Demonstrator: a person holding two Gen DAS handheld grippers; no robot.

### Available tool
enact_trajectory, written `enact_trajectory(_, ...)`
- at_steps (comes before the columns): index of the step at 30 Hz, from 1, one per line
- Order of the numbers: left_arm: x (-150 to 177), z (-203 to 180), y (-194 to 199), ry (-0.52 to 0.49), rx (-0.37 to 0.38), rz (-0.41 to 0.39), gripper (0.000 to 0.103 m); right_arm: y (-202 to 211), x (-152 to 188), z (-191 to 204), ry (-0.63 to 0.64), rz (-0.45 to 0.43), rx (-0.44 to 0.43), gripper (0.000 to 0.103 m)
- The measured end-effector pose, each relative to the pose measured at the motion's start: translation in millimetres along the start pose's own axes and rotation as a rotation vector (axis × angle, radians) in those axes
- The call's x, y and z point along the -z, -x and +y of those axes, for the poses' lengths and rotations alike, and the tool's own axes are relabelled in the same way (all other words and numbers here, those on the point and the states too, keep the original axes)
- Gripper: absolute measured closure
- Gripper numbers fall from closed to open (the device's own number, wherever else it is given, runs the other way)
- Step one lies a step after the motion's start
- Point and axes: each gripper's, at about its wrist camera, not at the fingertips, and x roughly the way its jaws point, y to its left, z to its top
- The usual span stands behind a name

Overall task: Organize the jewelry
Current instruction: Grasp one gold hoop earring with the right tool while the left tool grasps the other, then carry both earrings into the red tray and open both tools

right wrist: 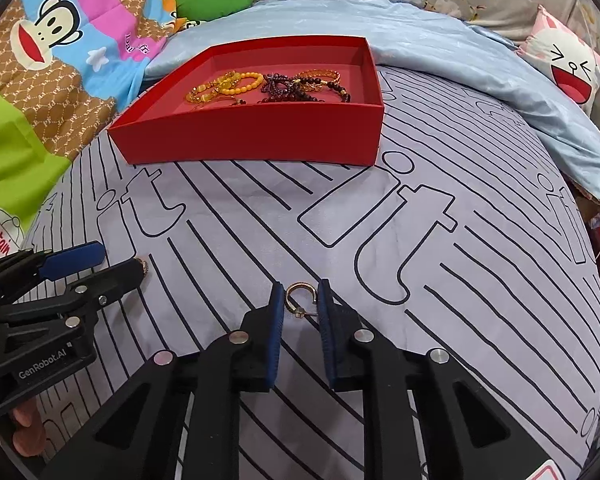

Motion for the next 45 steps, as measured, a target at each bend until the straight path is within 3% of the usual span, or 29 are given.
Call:
enact_trajectory(10, 1.2, -4.5, -4.4, -0.025, -0.015, -0.002, 0.055, 1.5, 1.3, -0.8, -0.008, 0.003, -0.011, 0.087)
enact_trajectory(23, -0.4, -8.2, -5.0, -0.052, -0.001, 0.011, 0.086, 3.8, 2.7, 1.0, -0.023, 0.013, -0.033, 0.087)
enact_trajectory(35, -6.2, -12.6, 1.9, -0.052, 0.023, 0.014, 0.087, 16.2, -2.0, 8.1, -0.024, 0.002, -0.071, 0.087)
enact_trajectory(45, -31.9, -12.0, 20.1, -0.035, 0.033, -0.037, 0.087, 37.2, -30.4, 15.2, -0.027, -0.059, -0.116, 0.087)
